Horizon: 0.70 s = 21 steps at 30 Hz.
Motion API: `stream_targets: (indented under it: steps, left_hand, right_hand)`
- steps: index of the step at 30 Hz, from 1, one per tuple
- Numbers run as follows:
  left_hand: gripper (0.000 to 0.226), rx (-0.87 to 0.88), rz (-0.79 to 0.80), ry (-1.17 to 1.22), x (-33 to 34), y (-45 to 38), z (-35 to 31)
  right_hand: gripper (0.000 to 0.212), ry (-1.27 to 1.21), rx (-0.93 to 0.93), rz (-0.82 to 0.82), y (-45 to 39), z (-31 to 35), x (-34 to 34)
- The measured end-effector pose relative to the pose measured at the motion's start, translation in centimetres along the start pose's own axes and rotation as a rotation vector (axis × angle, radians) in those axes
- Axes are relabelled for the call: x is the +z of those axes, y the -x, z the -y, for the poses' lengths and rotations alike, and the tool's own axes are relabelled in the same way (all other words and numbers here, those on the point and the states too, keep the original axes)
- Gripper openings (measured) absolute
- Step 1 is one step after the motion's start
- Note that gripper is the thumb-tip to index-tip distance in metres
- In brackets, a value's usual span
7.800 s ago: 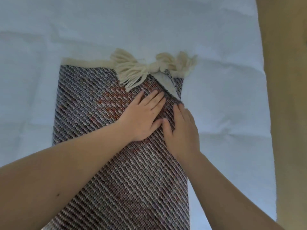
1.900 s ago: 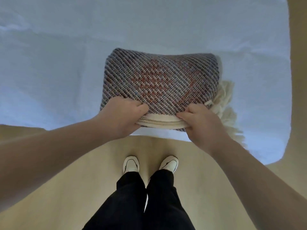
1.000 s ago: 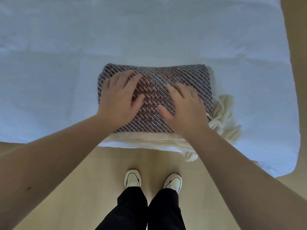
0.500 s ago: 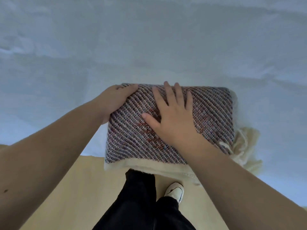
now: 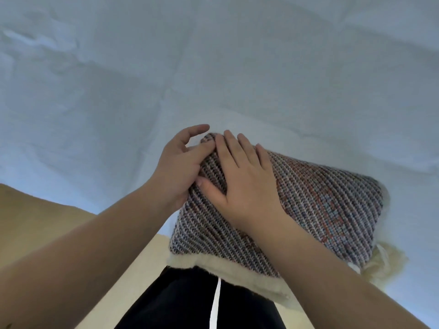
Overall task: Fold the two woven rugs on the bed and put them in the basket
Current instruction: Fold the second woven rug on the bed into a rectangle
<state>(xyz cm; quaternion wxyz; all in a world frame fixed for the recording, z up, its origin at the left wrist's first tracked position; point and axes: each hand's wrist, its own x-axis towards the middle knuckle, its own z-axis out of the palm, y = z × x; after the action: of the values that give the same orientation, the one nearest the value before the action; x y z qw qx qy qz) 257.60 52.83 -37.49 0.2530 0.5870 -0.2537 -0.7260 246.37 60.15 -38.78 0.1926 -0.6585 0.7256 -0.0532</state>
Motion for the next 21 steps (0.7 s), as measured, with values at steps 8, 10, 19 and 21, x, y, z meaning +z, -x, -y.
stream_targets:
  steps: [8,10,19,21]
  left_hand:
    - [0.050,-0.317,0.214,0.112,-1.6,-1.8,-0.7]
    - [0.055,-0.327,0.255,0.139,-1.2,-2.0,-0.9]
    - [0.040,0.071,0.117,0.058,1.0,-3.9,-1.4]
    - [0.042,0.110,0.085,0.065,1.1,-4.3,-1.3]
  right_hand:
    - [0.081,-0.022,-0.048,-0.064,0.3,-0.5,-0.4]
    - [0.083,-0.019,-0.057,-0.085,0.4,-0.6,-0.3]
    - [0.083,0.081,0.009,-0.055,-1.5,-1.0,1.3]
    - [0.080,0.089,0.021,-0.064,-1.7,-0.9,1.7]
